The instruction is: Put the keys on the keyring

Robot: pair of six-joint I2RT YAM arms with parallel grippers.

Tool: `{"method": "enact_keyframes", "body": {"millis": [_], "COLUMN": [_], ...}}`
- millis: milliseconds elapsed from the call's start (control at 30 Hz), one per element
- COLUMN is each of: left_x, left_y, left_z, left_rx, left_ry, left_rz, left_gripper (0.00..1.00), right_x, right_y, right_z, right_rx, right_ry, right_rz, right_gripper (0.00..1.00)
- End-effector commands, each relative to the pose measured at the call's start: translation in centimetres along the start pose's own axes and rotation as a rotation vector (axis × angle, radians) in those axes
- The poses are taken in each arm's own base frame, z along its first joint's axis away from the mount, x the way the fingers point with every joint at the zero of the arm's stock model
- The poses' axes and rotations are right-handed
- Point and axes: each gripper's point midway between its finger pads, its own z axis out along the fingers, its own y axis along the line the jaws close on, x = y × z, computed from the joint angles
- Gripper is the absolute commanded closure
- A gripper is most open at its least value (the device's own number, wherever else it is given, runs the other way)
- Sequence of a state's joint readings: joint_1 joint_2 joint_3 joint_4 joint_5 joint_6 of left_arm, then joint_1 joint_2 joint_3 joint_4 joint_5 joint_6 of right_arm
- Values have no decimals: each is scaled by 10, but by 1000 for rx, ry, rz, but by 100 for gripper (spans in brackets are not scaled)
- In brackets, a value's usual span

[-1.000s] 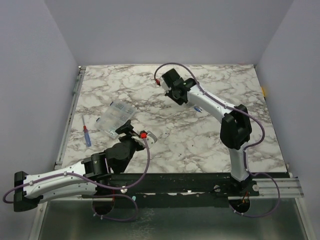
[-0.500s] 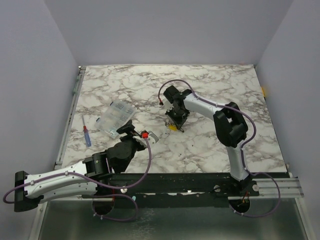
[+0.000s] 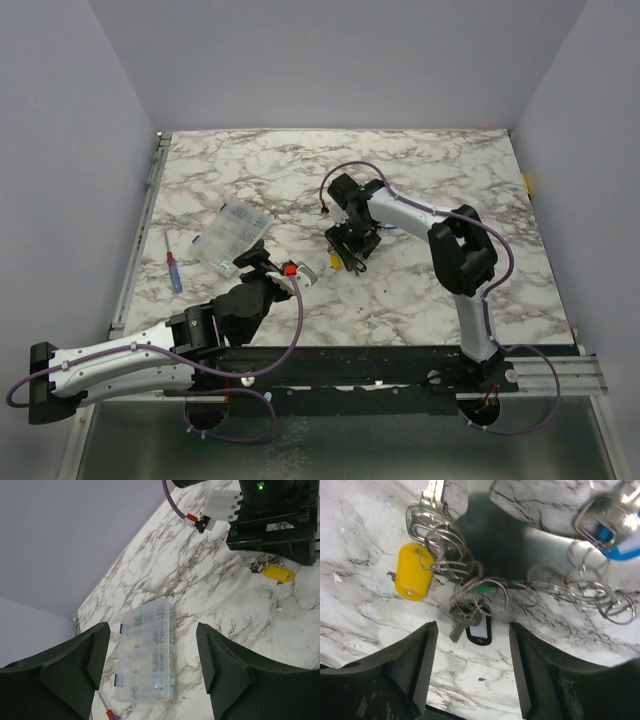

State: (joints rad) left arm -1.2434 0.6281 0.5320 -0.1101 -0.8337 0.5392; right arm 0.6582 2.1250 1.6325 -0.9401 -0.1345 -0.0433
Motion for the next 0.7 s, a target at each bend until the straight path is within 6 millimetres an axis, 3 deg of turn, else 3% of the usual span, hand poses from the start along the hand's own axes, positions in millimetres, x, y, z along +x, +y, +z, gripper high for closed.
{"method": "enact_keyframes", "body": {"millis": [0, 167, 267, 333, 500, 667], "left_x": [0, 2, 2, 1, 7, 15], "left_y": [0, -1, 1, 4, 17, 33], "left_z": [1, 2, 2, 2, 2, 0], "left_rx": [-5, -9, -22, -41, -145, -261], "left_ry": [-7, 3, 2, 0, 8, 56], "left_rz": [-22, -14, -25, -40, -88, -120], "left_gripper": [23, 22, 14, 2, 1, 1], "right_x": [5, -6, -21, -30, -44, -36], "right_y": [-15, -44, -56, -60, -58, -51], "right_z": [-29, -71, -110, -139, -219, -292], "right_rx": [124, 321, 413, 450, 461, 417], "right_ry": [-36, -207, -397, -539, -911, -1194], "right_rz": [51, 127, 162, 190, 271, 383], "right_gripper": [30, 10, 2, 1, 1, 1]}}
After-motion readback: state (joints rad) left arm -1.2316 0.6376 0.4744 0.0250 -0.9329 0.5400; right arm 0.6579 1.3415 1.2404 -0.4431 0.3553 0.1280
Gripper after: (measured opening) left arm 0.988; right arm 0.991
